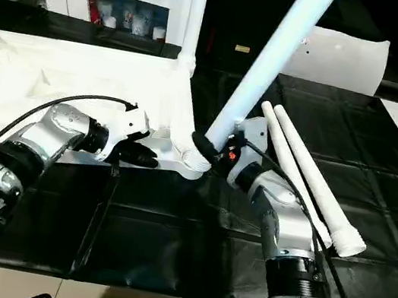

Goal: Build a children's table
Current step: Insert table leg to table base

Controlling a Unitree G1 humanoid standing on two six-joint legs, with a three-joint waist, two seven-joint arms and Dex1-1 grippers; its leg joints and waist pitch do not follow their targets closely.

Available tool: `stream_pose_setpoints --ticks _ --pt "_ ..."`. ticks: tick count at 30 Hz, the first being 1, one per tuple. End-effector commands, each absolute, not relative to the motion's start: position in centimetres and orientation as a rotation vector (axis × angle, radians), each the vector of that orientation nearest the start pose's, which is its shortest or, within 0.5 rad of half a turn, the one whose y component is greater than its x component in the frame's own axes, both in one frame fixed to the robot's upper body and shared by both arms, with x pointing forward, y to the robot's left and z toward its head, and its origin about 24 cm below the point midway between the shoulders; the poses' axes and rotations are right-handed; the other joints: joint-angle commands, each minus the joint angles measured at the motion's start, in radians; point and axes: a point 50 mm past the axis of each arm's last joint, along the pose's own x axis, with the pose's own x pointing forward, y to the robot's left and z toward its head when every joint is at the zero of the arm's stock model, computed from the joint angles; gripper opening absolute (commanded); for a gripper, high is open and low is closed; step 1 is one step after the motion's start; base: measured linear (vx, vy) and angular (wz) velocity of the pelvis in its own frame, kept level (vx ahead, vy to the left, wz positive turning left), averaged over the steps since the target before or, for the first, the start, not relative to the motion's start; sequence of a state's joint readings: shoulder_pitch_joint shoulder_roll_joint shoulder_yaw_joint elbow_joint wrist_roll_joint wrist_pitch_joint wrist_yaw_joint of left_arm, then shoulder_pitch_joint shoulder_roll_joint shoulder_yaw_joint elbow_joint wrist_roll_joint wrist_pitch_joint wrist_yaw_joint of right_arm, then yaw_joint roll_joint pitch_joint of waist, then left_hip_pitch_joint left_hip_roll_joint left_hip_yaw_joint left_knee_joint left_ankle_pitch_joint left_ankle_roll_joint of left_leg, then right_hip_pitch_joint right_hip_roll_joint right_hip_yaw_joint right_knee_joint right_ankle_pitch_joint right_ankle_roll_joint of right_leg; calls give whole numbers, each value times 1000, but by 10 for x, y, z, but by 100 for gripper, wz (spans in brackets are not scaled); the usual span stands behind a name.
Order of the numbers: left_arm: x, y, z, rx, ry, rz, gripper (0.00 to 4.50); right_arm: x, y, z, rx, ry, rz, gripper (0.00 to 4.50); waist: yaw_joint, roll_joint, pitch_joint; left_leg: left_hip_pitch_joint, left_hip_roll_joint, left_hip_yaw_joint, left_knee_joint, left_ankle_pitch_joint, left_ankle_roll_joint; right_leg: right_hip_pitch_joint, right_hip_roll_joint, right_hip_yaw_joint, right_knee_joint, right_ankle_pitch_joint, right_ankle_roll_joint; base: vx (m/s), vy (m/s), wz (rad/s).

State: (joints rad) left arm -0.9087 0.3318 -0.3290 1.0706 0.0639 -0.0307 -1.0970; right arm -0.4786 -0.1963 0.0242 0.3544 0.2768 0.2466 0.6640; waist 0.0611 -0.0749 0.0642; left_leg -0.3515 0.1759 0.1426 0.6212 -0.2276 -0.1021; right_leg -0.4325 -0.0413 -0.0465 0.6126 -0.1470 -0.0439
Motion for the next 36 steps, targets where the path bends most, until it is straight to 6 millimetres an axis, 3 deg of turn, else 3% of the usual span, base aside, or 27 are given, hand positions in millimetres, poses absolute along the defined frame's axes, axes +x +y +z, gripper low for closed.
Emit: stream_pose_setpoints --ticks 1,5,12,16,18,22,23,26,28,30,31,32,36 --pt "361 132 69 510 510 -1206 14 329 -126 88 81 89 774 191 4 22 -79 -5 38 1 -76 -52 37 90 -91 47 -68 -202 -188 0 0 0" --pt "360 134 67 561 530 -1226 2 328 -126 88 78 90 777 191 3 22 -79 -5 39 1 -76 -41 40 91 -92 47 -65 -169 -200 0 0 0" --pt "354 136 66 637 541 -1329 0 330 -126 89 66 95 792 191 2 21 -79 -5 39 1 -76 -48 40 91 -93 49 -68 -188 -194 0 0 0" --pt "349 136 69 576 539 -1401 0 333 -125 93 67 91 801 191 3 23 -77 -2 43 1 -79 -55 33 88 -96 49 -64 -186 -207 0 0 0" --pt "349 135 69 578 504 -1377 0 334 -124 93 66 92 807 191 3 18 -77 -2 42 3 -78 -64 31 88 -95 49 -65 -194 -210 0 0 0" --pt "352 134 66 610 463 -1305 0 334 -122 91 62 97 815 191 7 20 -76 0 42 3 -79 -72 34 85 -94 49 -69 -219 -197 0 0 0" --pt "352 134 66 605 458 -1304 45 333 -122 91 61 97 816 191 9 20 -75 -1 42 3 -79 -75 33 86 -95 49 -70 -232 -190 0 0 0" --pt "352 134 67 570 453 -1302 45 333 -121 91 60 97 818 191 10 19 -74 -2 40 3 -80 -86 28 86 -96 48 -75 -273 -171 0 0 0" --pt "351 134 67 594 450 -1303 83 333 -121 90 60 100 819 191 9 20 -74 -2 40 2 -81 -91 26 84 -94 48 -77 -297 -157 0 0 0" --pt "350 135 66 604 456 -1306 86 332 -121 89 59 104 820 191 10 23 -75 -3 41 0 -82 -91 25 84 -95 48 -77 -292 -156 0 0 0" --pt "350 136 65 595 463 -1310 86 332 -122 89 59 105 820 191 8 22 -74 -3 41 1 -82 -89 26 83 -94 48 -76 -286 -157 0 0 0" --pt "350 136 65 595 463 -1310 52 332 -122 89 59 105 820 191 9 22 -75 -4 40 1 -81 -88 26 84 -94 48 -77 -283 -157 0 0 0" --pt "349 136 65 578 468 -1334 45 331 -122 88 58 108 819 191 7 23 -75 -4 40 1 -81 -84 28 84 -93 48 -74 -268 -163 0 0 0"
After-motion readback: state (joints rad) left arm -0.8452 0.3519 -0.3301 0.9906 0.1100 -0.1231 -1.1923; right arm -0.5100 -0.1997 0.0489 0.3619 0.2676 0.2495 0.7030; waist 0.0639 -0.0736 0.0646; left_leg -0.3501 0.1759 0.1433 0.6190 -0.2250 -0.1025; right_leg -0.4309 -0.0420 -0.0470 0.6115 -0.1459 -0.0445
